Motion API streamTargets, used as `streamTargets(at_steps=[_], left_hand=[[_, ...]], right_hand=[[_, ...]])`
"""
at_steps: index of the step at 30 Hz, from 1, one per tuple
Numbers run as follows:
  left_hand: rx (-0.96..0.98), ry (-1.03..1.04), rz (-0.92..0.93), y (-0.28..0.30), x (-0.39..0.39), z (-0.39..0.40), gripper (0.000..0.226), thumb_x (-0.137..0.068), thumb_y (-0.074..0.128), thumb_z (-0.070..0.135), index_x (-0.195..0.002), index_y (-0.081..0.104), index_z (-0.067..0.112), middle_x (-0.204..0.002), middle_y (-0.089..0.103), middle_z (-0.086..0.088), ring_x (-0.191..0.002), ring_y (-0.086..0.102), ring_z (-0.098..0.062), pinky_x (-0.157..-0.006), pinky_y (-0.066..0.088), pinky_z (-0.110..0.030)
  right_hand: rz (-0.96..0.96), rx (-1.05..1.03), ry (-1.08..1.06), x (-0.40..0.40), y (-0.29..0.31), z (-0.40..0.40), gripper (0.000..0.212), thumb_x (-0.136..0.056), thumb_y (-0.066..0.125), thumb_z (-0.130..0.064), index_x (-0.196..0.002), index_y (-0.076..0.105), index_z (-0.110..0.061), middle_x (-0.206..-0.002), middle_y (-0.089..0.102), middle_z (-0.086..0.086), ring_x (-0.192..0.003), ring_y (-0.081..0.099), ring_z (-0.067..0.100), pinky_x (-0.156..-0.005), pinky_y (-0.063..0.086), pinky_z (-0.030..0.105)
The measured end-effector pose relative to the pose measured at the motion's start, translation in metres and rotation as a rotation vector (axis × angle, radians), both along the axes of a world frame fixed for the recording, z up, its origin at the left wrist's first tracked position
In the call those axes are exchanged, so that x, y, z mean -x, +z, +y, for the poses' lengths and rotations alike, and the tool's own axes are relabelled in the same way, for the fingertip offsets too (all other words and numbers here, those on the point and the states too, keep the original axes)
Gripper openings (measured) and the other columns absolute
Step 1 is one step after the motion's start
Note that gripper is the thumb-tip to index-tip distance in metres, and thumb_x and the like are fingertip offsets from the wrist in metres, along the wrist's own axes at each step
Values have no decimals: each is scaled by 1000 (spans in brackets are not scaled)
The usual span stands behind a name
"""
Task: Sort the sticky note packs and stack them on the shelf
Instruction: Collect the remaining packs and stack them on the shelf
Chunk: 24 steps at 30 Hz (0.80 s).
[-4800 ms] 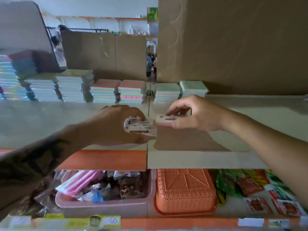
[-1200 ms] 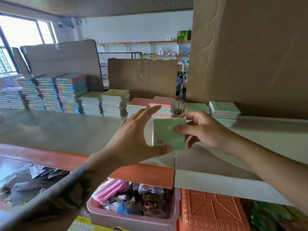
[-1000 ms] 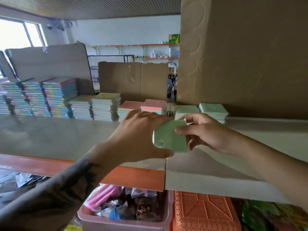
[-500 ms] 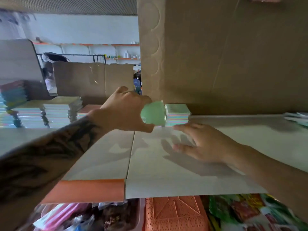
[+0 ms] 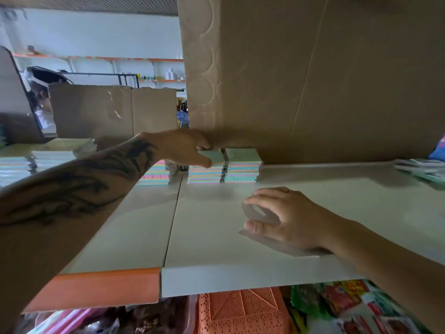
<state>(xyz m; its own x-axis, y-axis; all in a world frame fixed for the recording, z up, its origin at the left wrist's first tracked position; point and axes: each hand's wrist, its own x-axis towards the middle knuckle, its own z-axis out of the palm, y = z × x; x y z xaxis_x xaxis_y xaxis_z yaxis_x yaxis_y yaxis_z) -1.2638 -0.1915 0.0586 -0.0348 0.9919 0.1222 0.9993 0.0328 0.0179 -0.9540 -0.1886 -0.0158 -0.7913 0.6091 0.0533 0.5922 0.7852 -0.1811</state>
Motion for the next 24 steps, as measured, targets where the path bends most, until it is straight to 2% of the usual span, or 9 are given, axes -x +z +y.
streamTargets(at_steps=[4,7,10,13,15,19,22,24], left_hand=[[35,-30,-58,-1,2,2,54,-90,64,60,-138,60,37,-140,58,7,-127,53,-16,-110,41,-34],[12,-75,-7,-1,-1,-4,49,-97,59,54,-141,59,34,-143,57,7,-131,51,-18,-110,36,-29],[3,-103,-9,-5,-1,-3,46,-99,57,51,-142,57,36,-145,57,6,-132,52,-20,-112,37,-30],[-9,-93,-26,-8,-3,0,44,-99,58,46,-142,58,34,-145,57,7,-131,52,-19,-106,34,-24],[-9,-86,-32,-8,-6,-3,43,-99,58,44,-141,59,32,-144,58,7,-131,52,-20,-107,35,-26],[-153,-136,-13,-7,-22,-17,41,-96,59,50,-136,59,40,-140,59,13,-131,53,-18,-111,42,-34],[-220,-192,62,-8,-52,-30,55,-97,53,60,-147,50,37,-151,50,14,-137,46,-16,-113,33,-33],[-227,-241,93,-13,-74,-36,57,-96,49,64,-146,51,36,-149,53,11,-134,49,-18,-111,35,-35]], right_hand=[[6,3,-5,0,-1,0,89,-77,29,-92,-152,42,-46,-161,33,-19,-148,25,2,-121,21,33],[11,4,-12,1,-2,1,87,-78,31,-91,-151,42,-46,-161,33,-20,-148,25,2,-120,21,32],[2,0,-16,2,-1,-1,85,-78,32,-89,-151,42,-47,-161,32,-20,-147,24,1,-120,21,31],[14,18,-23,2,0,-2,83,-79,34,-89,-150,43,-47,-159,34,-21,-145,27,1,-121,22,33],[18,13,-19,2,0,-2,81,-80,35,-89,-149,43,-47,-158,35,-22,-145,29,1,-121,23,33],[2,17,-19,2,3,-4,80,-82,34,-87,-151,42,-45,-159,33,-23,-145,27,0,-117,22,29],[-20,3,-61,-2,8,-4,82,-84,31,-86,-154,37,-45,-163,27,-20,-150,20,3,-120,18,32],[-36,-15,-105,-14,14,-1,81,-85,31,-85,-156,34,-44,-165,25,-17,-152,17,5,-121,17,36]])
